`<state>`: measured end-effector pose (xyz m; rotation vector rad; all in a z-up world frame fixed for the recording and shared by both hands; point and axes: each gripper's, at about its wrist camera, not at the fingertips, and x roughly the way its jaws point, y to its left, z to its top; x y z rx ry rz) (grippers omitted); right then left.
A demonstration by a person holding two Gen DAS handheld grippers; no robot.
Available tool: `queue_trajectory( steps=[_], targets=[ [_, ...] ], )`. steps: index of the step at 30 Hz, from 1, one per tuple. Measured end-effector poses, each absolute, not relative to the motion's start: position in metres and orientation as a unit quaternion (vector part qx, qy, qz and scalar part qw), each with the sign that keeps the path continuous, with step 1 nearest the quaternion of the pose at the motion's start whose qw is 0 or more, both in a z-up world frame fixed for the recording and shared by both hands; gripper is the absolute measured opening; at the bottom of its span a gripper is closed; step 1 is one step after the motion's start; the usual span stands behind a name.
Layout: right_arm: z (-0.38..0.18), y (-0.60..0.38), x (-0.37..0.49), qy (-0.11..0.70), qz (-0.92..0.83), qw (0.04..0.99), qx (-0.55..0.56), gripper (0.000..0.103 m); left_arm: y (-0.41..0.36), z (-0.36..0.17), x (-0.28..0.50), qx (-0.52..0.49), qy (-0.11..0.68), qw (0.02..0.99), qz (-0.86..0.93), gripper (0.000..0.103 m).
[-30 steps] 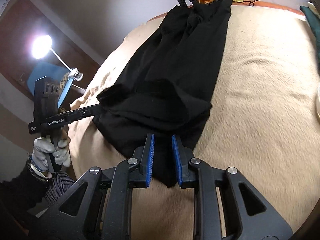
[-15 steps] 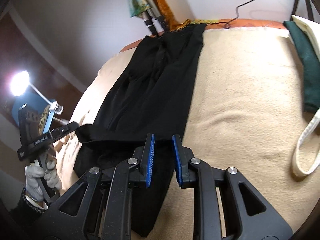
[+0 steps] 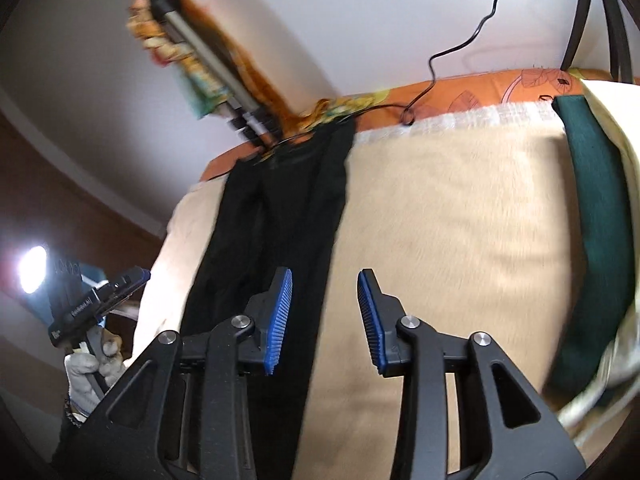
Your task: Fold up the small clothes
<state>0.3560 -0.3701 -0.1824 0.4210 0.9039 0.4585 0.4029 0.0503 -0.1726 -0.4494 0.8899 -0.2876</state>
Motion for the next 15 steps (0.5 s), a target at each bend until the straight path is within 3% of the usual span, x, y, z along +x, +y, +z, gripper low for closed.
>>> queue_trajectory(
  steps=[11, 14, 15],
  targets=[
    [-0.200, -0.356, 0.445, 0.419, 0.222, 0.849, 0.235, 0.036, 0.031, -0.222, 0.512, -0.210, 0.468, 0.845, -0.151, 0.056],
    [-0.209, -0.346, 0.460, 0.423, 0.222, 0.847, 0.234, 0.036, 0.024, -0.228, 0.524, -0.205, 0.459, 0.850, -0.158, 0.052],
    [-0.211, -0.344, 0.465, 0.424, 0.221, 0.848, 0.229, 0.036, 0.022, -0.230, 0.528, -0.199, 0.459, 0.851, -0.160, 0.035]
  ],
)
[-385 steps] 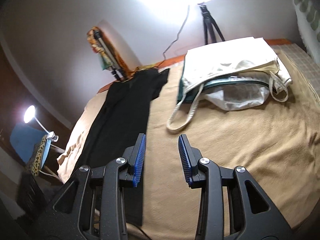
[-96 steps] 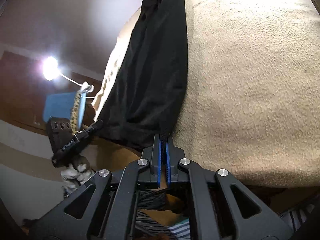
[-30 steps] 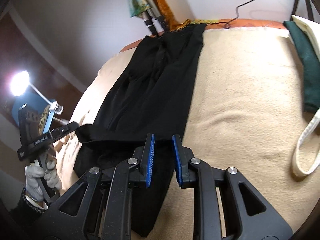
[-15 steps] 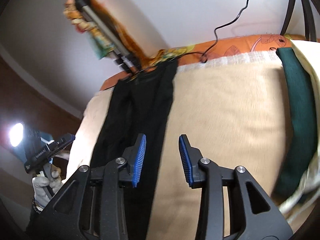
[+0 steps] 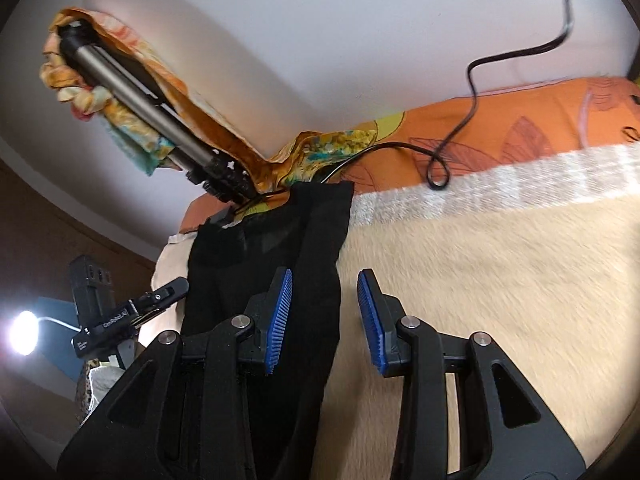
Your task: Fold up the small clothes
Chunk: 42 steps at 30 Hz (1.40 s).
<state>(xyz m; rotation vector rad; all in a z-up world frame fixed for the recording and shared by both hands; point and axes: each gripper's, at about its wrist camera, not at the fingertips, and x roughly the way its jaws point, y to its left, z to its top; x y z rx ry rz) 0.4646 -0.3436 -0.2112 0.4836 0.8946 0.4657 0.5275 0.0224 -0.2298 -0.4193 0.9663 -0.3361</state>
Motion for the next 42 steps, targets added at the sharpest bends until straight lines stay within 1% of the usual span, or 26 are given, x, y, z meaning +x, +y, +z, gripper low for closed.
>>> queue_trajectory(
  steps=[1, 2, 3, 4, 7, 11, 12, 13, 15, 16, 17, 19, 21, 23, 24, 25, 26, 27, 28, 29, 30, 32, 36, 42],
  targets=[
    [-0.213, -0.340, 0.468, 0.425, 0.223, 0.848, 0.226, 0.036, 0.020, -0.232, 0.530, -0.196, 0.462, 0.849, -0.165, 0.008],
    [-0.214, -0.337, 0.471, 0.425, 0.226, 0.848, 0.221, 0.033, 0.018, -0.234, 0.533, -0.195, 0.465, 0.847, -0.168, 0.004],
    [-0.215, -0.334, 0.471, 0.424, 0.227, 0.850, 0.216, 0.027, 0.016, -0.236, 0.534, -0.189, 0.464, 0.849, -0.167, 0.000],
    [-0.215, -0.328, 0.473, 0.426, 0.230, 0.852, 0.201, 0.005, 0.015, -0.236, 0.534, -0.182, 0.461, 0.853, -0.164, 0.000],
    [-0.209, -0.325, 0.471, 0.416, 0.204, 0.872, 0.159, 0.003, 0.032, -0.234, 0.530, -0.210, 0.439, 0.863, -0.134, 0.000],
    [-0.213, -0.345, 0.476, 0.414, 0.189, 0.871, 0.187, 0.003, 0.052, -0.240, 0.533, -0.248, 0.433, 0.856, -0.131, 0.001],
    [-0.213, -0.345, 0.477, 0.414, 0.196, 0.869, 0.185, 0.003, 0.053, -0.240, 0.533, -0.247, 0.432, 0.858, -0.128, 0.007],
    [-0.213, -0.343, 0.477, 0.416, 0.206, 0.867, 0.182, 0.003, 0.054, -0.239, 0.534, -0.250, 0.430, 0.858, -0.127, 0.032],
    [-0.212, -0.342, 0.478, 0.418, 0.199, 0.869, 0.178, 0.003, 0.057, -0.237, 0.533, -0.258, 0.423, 0.859, -0.131, 0.053],
    [-0.213, -0.344, 0.480, 0.420, 0.200, 0.866, 0.186, 0.008, 0.056, -0.236, 0.535, -0.259, 0.420, 0.859, -0.134, 0.056],
    [-0.214, -0.348, 0.481, 0.418, 0.203, 0.863, 0.199, 0.020, 0.054, -0.236, 0.537, -0.255, 0.423, 0.859, -0.138, 0.057],
    [-0.214, -0.354, 0.483, 0.413, 0.208, 0.859, 0.220, 0.033, 0.049, -0.236, 0.544, -0.249, 0.431, 0.855, -0.145, 0.066],
    [-0.213, -0.358, 0.488, 0.409, 0.208, 0.856, 0.237, 0.033, 0.042, -0.238, 0.553, -0.245, 0.439, 0.851, -0.153, 0.070],
    [-0.212, -0.357, 0.493, 0.408, 0.211, 0.854, 0.246, 0.033, 0.036, -0.237, 0.563, -0.243, 0.440, 0.852, -0.148, 0.070],
    [-0.212, -0.356, 0.496, 0.407, 0.212, 0.853, 0.248, 0.033, 0.036, -0.236, 0.568, -0.244, 0.439, 0.852, -0.148, 0.069],
    [-0.213, -0.354, 0.498, 0.408, 0.214, 0.852, 0.247, 0.033, 0.034, -0.236, 0.571, -0.244, 0.437, 0.853, -0.150, 0.057],
    [-0.214, -0.350, 0.501, 0.412, 0.214, 0.852, 0.241, 0.033, 0.032, -0.236, 0.575, -0.241, 0.439, 0.852, -0.152, 0.041],
    [-0.215, -0.346, 0.504, 0.416, 0.213, 0.852, 0.235, 0.032, 0.029, -0.237, 0.578, -0.237, 0.449, 0.848, -0.155, 0.013],
    [-0.216, -0.341, 0.506, 0.419, 0.214, 0.853, 0.228, 0.021, 0.026, -0.239, 0.580, -0.232, 0.452, 0.848, -0.152, 0.011],
    [-0.216, -0.336, 0.507, 0.423, 0.214, 0.854, 0.216, 0.008, 0.023, -0.240, 0.581, -0.224, 0.451, 0.851, -0.150, 0.007],
    [-0.215, -0.333, 0.506, 0.421, 0.210, 0.858, 0.205, 0.007, 0.020, -0.239, 0.580, -0.215, 0.448, 0.854, -0.154, 0.001],
    [-0.208, -0.331, 0.500, 0.407, 0.219, 0.864, 0.200, 0.004, 0.020, -0.233, 0.573, -0.217, 0.433, 0.860, -0.161, 0.000],
    [-0.192, -0.342, 0.488, 0.383, 0.229, 0.869, 0.216, 0.004, 0.036, -0.218, 0.560, -0.257, 0.404, 0.861, -0.170, 0.000],
    [-0.159, -0.342, 0.463, 0.351, 0.253, 0.876, 0.215, 0.004, 0.047, -0.192, 0.533, -0.256, 0.381, 0.870, -0.181, 0.000]
  ],
)
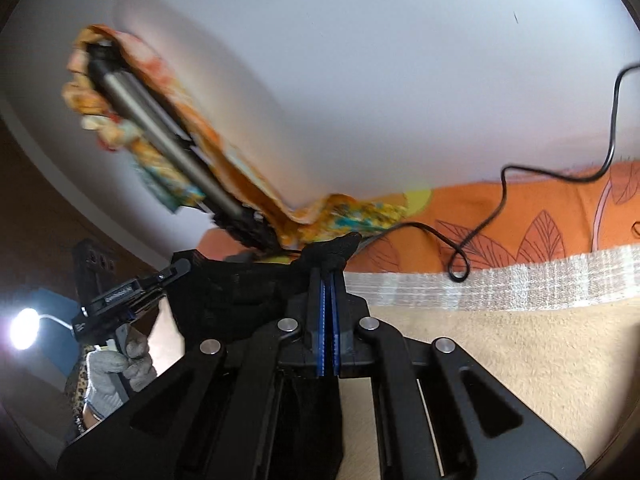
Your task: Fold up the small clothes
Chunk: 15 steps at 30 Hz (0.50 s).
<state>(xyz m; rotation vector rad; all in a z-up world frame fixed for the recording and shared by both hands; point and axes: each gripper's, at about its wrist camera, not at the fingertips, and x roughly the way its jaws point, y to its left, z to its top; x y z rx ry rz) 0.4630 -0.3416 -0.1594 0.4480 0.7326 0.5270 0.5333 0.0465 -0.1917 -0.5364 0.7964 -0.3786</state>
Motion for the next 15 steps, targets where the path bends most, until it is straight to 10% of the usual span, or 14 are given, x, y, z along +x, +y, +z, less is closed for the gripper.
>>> queue_trajectory(
  steps=[15],
  targets=[
    [-0.103, -0.330, 0.338, 0.336, 0.285, 0.880, 0.175, 0.004, 0.056, -0.131, 0.418, -0.231, 0.349, 0.886, -0.199, 0.000]
  ],
)
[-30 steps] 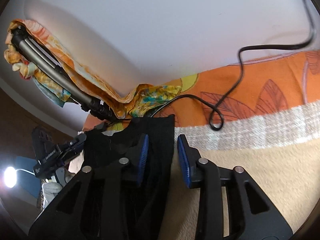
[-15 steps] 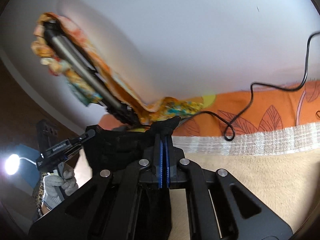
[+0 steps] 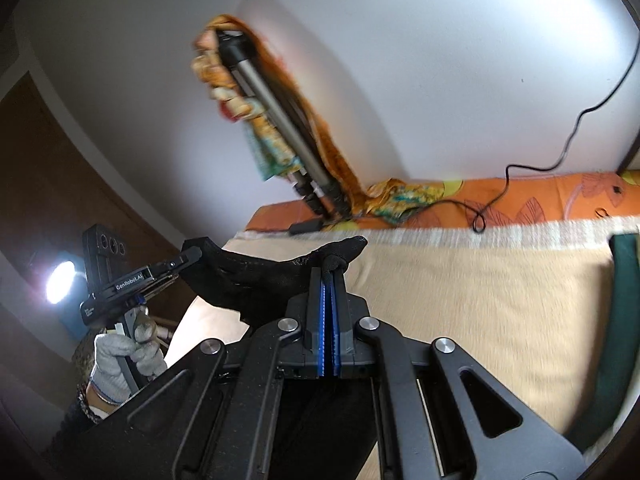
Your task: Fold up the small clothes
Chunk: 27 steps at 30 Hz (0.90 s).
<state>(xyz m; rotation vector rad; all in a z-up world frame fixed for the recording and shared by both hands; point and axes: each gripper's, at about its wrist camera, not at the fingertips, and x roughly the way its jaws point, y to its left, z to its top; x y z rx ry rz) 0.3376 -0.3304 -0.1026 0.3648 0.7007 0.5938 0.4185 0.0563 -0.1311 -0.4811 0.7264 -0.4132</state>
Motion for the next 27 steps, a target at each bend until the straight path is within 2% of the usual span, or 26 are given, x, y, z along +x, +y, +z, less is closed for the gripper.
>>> queue_trajectory(
  steps=[7, 18, 23, 24, 27],
  targets=[
    [-0.108, -0.320, 0.255, 0.338, 0.297, 0.880, 0.154, 0.004, 0.055, -0.123, 0.338, -0.220, 0.348, 0.885, -0.217, 0.000],
    [-0.162, -0.291, 0.156, 0.348, 0.282, 0.892, 0.056, 0.004, 0.055, -0.178, 0.240, -0.197, 0.390, 0.874, -0.211, 0.001],
    [-0.169, -0.286, 0.120, 0.328, 0.276, 0.903, -0.011, 0.004, 0.058, -0.189, 0.207, -0.167, 0.400, 0.875, -0.215, 0.012],
    [-0.170, -0.287, 0.111, 0.325, 0.273, 0.905, -0.027, 0.004, 0.058, -0.188, 0.197, -0.148, 0.400, 0.878, -0.218, 0.018],
    [-0.173, -0.296, 0.086, 0.322, 0.271, 0.906, -0.050, 0.015, 0.060, -0.186, 0.173, -0.114, 0.406, 0.878, -0.226, 0.021]
  ],
)
